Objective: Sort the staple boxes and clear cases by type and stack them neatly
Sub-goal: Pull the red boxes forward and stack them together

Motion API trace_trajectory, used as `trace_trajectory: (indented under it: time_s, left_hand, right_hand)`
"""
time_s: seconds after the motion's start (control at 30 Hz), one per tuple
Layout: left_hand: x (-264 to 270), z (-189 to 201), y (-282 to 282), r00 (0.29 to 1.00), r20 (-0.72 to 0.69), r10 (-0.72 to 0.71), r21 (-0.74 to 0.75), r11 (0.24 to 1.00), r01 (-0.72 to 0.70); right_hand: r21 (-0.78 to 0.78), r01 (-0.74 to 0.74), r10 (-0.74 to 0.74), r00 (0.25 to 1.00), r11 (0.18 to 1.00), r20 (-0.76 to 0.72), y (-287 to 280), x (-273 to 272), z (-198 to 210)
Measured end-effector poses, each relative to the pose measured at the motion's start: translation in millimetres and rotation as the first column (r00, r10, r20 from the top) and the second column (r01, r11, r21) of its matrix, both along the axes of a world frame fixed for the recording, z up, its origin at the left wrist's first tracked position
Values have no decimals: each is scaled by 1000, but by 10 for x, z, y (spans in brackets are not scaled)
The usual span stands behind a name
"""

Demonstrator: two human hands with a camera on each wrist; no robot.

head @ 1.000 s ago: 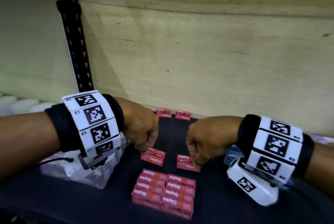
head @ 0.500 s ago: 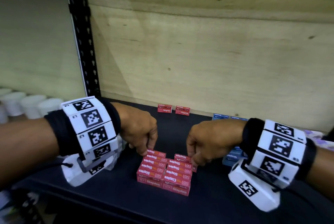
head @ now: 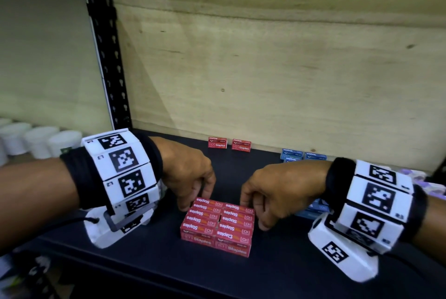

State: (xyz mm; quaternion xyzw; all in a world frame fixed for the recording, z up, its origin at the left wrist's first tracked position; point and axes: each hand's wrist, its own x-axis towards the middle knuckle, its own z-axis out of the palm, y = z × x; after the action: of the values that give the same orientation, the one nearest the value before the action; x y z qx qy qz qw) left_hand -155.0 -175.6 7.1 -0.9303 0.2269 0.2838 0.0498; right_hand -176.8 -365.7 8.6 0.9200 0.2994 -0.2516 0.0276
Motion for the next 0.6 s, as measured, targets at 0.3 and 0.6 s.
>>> trace_trajectory:
  time_s: [0.3, 0.6]
  left_hand:
    - [7, -21, -9, 1000, 6, -11, 15, 1000, 11]
    - [52, 12, -32, 1000, 24, 9, 23, 1000, -10]
  right_hand:
    - [-33, -50, 52, 996, 998, 70, 24, -33, -40]
    - [-111, -62, 63, 998, 992, 2, 25, 57, 27]
